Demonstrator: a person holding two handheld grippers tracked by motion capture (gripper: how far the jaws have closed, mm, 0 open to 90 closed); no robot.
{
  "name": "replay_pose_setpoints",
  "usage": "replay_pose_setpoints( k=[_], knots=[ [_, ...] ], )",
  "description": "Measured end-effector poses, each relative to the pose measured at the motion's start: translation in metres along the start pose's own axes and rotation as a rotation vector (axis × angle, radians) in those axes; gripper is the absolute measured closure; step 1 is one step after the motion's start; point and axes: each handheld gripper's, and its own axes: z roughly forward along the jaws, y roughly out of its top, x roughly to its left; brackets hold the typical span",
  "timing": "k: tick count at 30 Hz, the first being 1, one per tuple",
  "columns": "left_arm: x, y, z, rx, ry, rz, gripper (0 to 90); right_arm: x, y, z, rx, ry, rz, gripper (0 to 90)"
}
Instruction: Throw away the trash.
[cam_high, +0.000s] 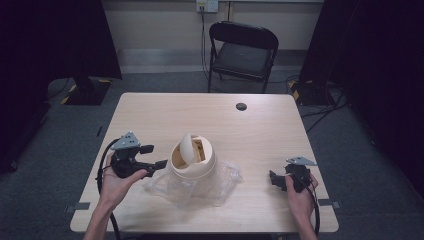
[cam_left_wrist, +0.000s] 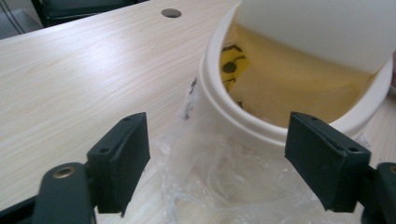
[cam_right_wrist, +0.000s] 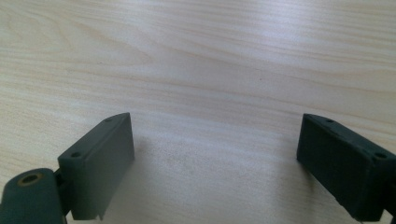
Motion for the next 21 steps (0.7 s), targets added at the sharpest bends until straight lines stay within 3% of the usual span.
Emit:
replay_pose_setpoints(
  k=[3,5,8,10,18,21],
  knots=[
    [0.007,-0.01,-0.003,-0.005,-0.016,-0.036,19.6,0.0,0.0,0.0,0.0,0.0,-0.001,10.3],
    [0.012,-0.02,-0.005,0.02,0.023,-0.049,17.6,0.0,0.0,0.0,0.0,0.0,0.0,10.3],
    [0.016,-0.026,-0.007,0.018,0.015,-0.067,17.2,0.0,0.0,0.0,0.0,0.0,0.0,10.3],
    [0.019,-0.032,-0.01,0.023,0.032,-0.072,17.1,0.0,0.0,0.0,0.0,0.001,-0.001,10.3],
    [0.036,-0.056,-0.022,0.023,0.09,-0.155,16.5,0.0,0.0,0.0,0.0,0.001,-0.002,10.3],
    [0.044,-0.069,-0.022,0.071,0.129,-0.173,16.5,0.0,0.0,0.0,0.0,0.001,-0.001,10.3]
  ],
)
